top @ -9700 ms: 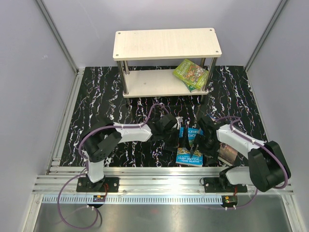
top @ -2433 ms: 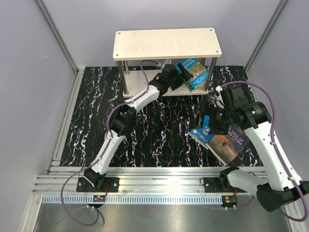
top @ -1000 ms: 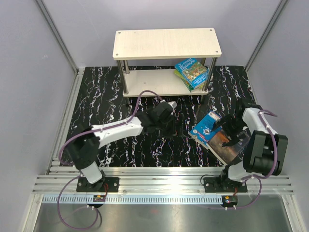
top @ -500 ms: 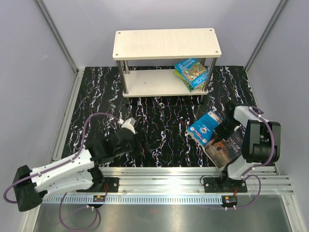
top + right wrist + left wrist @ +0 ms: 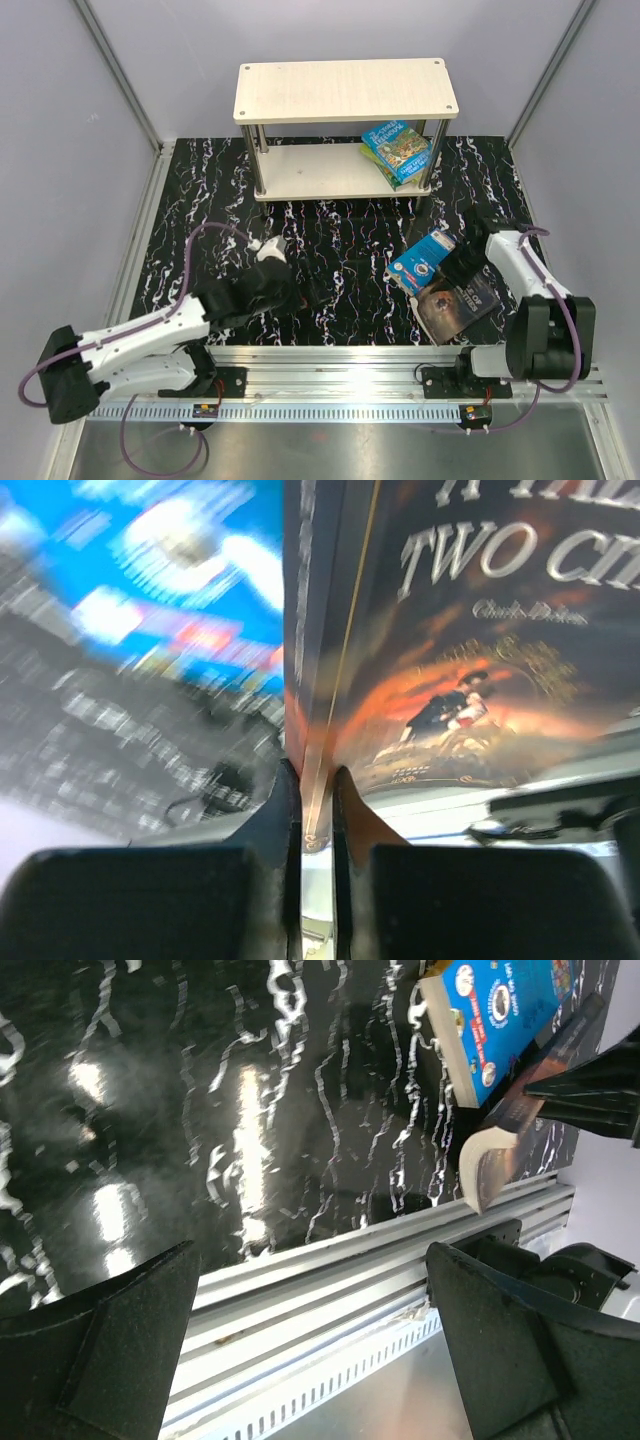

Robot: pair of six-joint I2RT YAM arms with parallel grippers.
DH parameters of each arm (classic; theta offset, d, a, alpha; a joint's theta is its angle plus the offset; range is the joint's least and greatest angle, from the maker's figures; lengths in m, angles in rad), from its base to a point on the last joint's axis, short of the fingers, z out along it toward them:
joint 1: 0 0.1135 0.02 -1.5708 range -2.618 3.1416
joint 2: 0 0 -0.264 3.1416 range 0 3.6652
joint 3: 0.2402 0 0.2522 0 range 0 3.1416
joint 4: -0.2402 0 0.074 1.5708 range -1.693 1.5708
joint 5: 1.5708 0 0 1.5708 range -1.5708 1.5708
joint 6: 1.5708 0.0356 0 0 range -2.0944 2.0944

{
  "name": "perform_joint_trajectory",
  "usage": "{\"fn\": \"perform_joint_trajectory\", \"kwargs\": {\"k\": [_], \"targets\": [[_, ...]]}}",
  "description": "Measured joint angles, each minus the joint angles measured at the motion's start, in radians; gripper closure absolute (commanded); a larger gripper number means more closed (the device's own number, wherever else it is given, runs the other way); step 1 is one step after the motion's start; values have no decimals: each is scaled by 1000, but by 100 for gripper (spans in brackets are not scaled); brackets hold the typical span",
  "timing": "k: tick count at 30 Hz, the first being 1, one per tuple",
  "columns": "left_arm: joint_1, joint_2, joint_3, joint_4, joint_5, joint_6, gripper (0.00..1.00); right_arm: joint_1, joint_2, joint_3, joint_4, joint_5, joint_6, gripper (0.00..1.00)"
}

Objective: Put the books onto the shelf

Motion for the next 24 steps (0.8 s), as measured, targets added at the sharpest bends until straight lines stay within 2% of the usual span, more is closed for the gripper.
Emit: {"fn": "perform_joint_trajectory", "kwargs": {"k": [4, 7, 10, 15, 19, 24], "targets": [[0, 151, 90, 103, 29, 49, 1, 80, -103, 87, -45, -59, 50, 100], [0, 298, 161, 241, 75, 84, 1, 109, -151, 132, -42, -122, 72, 100], [-5, 459, 252, 346, 125, 109, 1, 109, -187, 122, -48, -169, 87, 100], [-32, 690, 480, 389, 175, 162, 1, 109, -223, 73, -51, -214, 91, 100], [-82, 770, 627, 377, 160, 222, 1, 109, -239, 65, -54, -248, 90, 100], [-98, 771, 628, 396, 118, 275, 1, 109, -244, 64, -71, -261, 89, 100]]}}
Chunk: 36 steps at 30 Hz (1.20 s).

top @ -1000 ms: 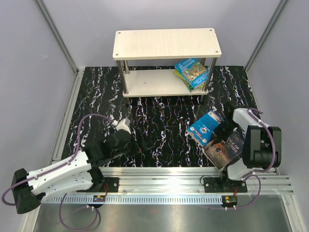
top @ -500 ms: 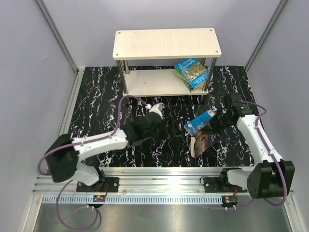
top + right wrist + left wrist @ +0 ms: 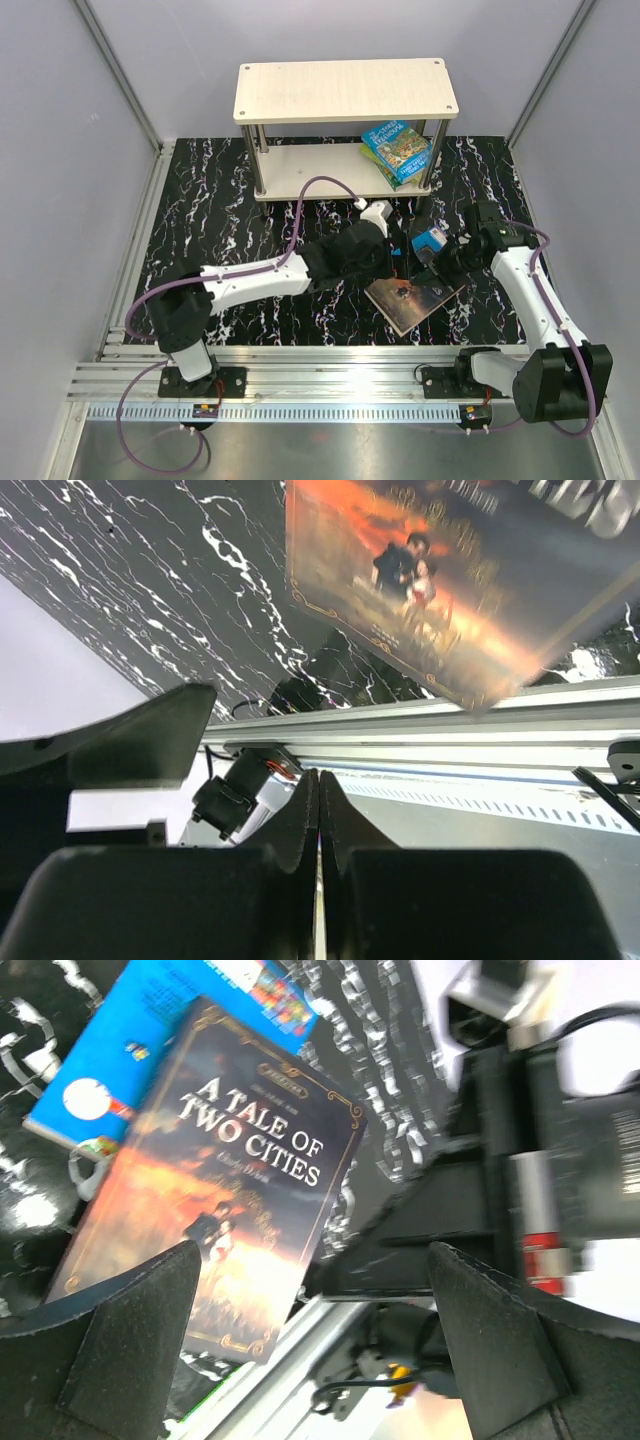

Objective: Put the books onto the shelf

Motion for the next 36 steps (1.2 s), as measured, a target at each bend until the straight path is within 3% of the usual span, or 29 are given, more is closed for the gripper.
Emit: {"fn": "perform_joint_trajectory", "kwargs": {"k": [3, 4, 5, 7, 9, 13, 21, 22, 25, 26, 29, 36], "targets": [[-6, 0, -35, -5, -18, 37, 1, 0, -8, -10, -6, 1, -2, 97], [-7, 0, -45, -12, -21, 50, 1, 0, -13, -15, -9, 2, -3, 81], [-8, 1, -55, -16, -24, 65, 1, 0, -17, -19, -14, 8, -7, 35], [-2, 6, -66, -22, -49, 96, 1, 0, -23, -35, -51, 50, -26, 11], [25, 9, -72, -21, -43, 132, 1, -2, -19, -57, -71, 61, -31, 0], [61, 44, -76, -12, -1, 204, 1, 1, 10, -62, -70, 73, -46, 0], [219, 216, -55, 46, 296, 296, 1, 1, 133, -111, -24, 109, -44, 4], [241, 229, -55, 51, 325, 301, 1, 1, 159, -113, -19, 117, -42, 7], [292, 260, -45, 74, 415, 314, 1, 1, 196, -119, 6, 145, -34, 42], [303, 274, -35, 86, 457, 315, 1, 1, 204, -119, 13, 154, -27, 61], [313, 321, -16, 161, 574, 294, 1, 1, 247, -119, 36, 174, -10, 79], [308, 404, -10, 277, 763, 216, 1, 1, 348, -111, 82, 211, 2, 87]]}}
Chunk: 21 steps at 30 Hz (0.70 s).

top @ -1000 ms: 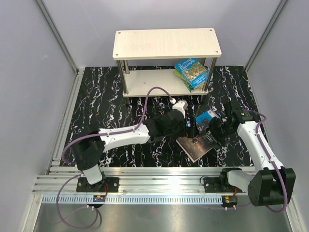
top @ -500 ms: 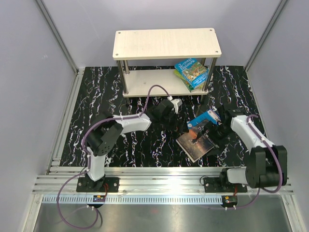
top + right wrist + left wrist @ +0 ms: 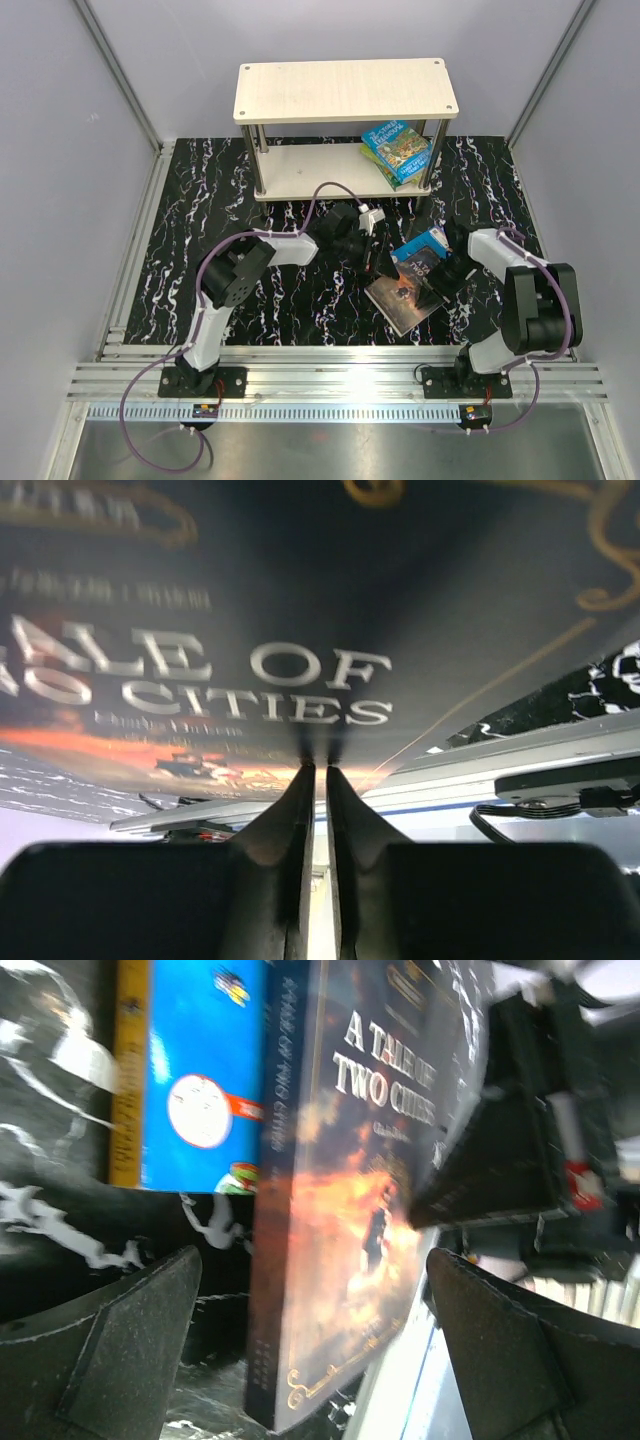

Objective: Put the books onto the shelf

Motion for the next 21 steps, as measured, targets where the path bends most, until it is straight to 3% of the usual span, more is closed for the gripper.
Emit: {"fn": "perform_joint_trajectory", "kwargs": {"k": [5, 8, 12, 13, 15, 17, 18, 21], "targets": [[-2, 9, 0, -7, 77, 1, 4, 0, 55, 6, 6, -6, -1, 91], [-2, 11, -10, 2, 123, -6, 11, 0, 80, 19, -4, -16, -5, 95], [-8, 11, -11, -3, 159, -8, 38, 0, 103, 39, -19, -16, -18, 99], [-9, 11, -11, -7, 161, -6, 50, 0, 108, 44, -25, -16, -20, 100], [-9, 11, -11, -21, 159, -1, 64, 0, 114, 50, -32, -14, -26, 100], [-8, 11, -11, -35, 157, 0, 94, 0, 115, 50, -33, -14, -29, 100], [-8, 11, -11, -36, 160, 0, 100, 0, 115, 50, -31, -14, -29, 100], [-10, 11, -11, -39, 159, -10, 100, 0, 114, 53, -28, -14, -30, 100]]}}
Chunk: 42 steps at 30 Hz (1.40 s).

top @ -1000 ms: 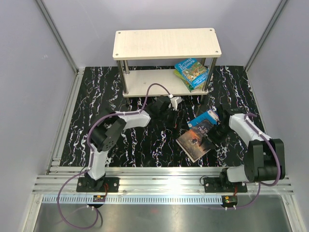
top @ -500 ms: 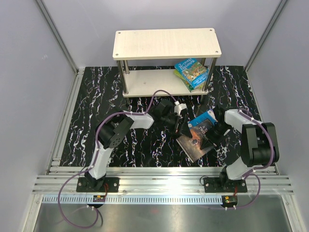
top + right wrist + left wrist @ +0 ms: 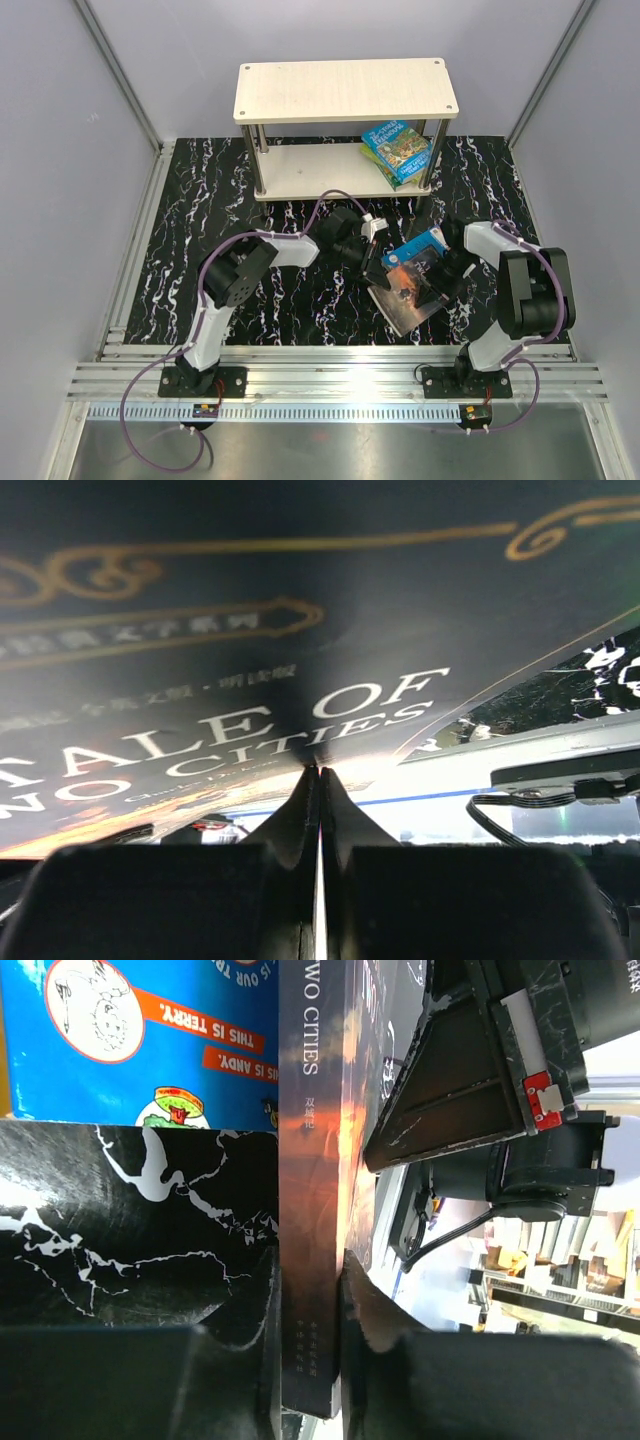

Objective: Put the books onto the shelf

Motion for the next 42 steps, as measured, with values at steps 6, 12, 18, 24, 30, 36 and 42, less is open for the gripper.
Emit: {"fn": "perform_joint_trajectory", "kwargs": {"k": [6, 12, 18, 24, 30, 36, 42], "targets": [[-12, -7, 0, -9, -3, -27, 100, 0, -63, 57, -5, 17, 2, 95], [-19, -134, -58, -60, -54, -79, 100, 0, -215, 260, -25, 26, 8, 26], [46, -305, -95, -128, -127, -167, 100, 0, -331, 294, 57, -85, 32, 5], [195, -485, -126, -177, -234, -229, 100, 0, -348, 178, 246, -240, 106, 5], [370, -587, -154, -238, -306, -234, 100, 0, -346, 87, 365, -334, 164, 6], [456, -593, -169, -243, -377, -232, 100, 0, -369, 21, 383, -359, 161, 7], [472, -535, -223, -45, -449, -324, 100, 0, -417, -3, 345, -368, 118, 7]]}}
